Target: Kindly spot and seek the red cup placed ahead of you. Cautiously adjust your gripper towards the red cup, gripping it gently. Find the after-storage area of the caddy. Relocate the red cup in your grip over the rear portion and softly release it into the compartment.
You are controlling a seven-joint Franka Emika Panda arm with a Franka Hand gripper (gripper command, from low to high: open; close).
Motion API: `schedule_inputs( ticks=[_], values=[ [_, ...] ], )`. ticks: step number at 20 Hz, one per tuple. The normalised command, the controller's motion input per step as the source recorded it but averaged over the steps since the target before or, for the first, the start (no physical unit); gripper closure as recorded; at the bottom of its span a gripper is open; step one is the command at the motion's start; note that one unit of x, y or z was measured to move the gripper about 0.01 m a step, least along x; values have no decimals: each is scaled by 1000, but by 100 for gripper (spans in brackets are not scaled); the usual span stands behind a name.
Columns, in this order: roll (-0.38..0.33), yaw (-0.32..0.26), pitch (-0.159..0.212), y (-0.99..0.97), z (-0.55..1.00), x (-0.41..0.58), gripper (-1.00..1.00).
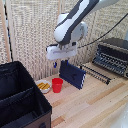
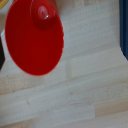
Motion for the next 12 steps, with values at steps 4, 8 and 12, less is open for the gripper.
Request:
schedule_inputs(
  ticks=[4,8,12],
  values=[
    [-17,0,35,-12,-451,-121,-100],
    [-25,0,46,-13,-433,-104,-100],
    [-36,0,23,-49,-454,-89,-100]
  ],
)
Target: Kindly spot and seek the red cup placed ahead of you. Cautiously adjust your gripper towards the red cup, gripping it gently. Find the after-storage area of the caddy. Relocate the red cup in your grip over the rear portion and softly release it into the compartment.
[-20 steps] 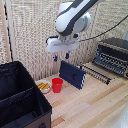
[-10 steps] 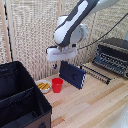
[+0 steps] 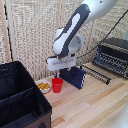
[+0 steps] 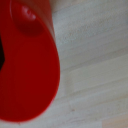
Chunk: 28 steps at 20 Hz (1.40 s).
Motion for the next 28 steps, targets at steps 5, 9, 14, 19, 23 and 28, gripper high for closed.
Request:
schedule_inputs(
  ticks=[5,9,14,19,23,28],
  values=[
    [-37,0,15,-5,-364,-70,-100],
    [-55,0,5,52,-211,0,100],
    [-23,0,10,60,-58,-8,100],
    [-52,-5,2,150,-79,-1,100],
    [-61,-34,0,199,-19,-7,100],
    [-32,-44,25,141,97,0,100]
  ],
)
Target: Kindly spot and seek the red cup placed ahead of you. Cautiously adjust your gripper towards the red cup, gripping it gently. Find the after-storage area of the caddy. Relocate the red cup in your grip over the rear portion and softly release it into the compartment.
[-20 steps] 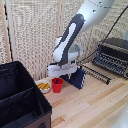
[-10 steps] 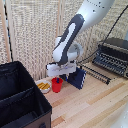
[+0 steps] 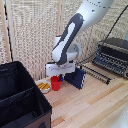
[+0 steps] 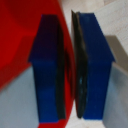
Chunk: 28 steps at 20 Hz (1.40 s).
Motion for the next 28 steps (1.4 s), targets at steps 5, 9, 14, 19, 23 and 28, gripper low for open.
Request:
schedule_inputs(
  ticks=[5,9,14,19,23,28],
  values=[
    [-4,-5,141,0,791,162,100],
    [-8,10,130,0,934,274,100],
    [0,18,170,192,815,407,100],
    [0,35,165,569,719,399,100],
    [-3,45,129,699,764,397,100],
    [-32,7,75,770,826,362,100]
  ],
)
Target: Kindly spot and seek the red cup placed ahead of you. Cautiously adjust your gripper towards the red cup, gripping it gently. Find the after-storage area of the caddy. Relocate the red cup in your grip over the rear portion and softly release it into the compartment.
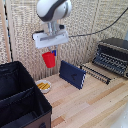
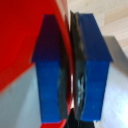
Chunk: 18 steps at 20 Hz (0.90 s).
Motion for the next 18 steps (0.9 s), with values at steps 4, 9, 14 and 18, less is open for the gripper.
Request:
schedule_inputs(
  ticks=[4,9,14,18],
  values=[
    [-46,0,41,809,728,337,100],
    [-42,0,17,857,551,293,100],
    [-26,0,-3,938,219,165,100],
    [-18,0,-20,959,79,113,100]
  ],
)
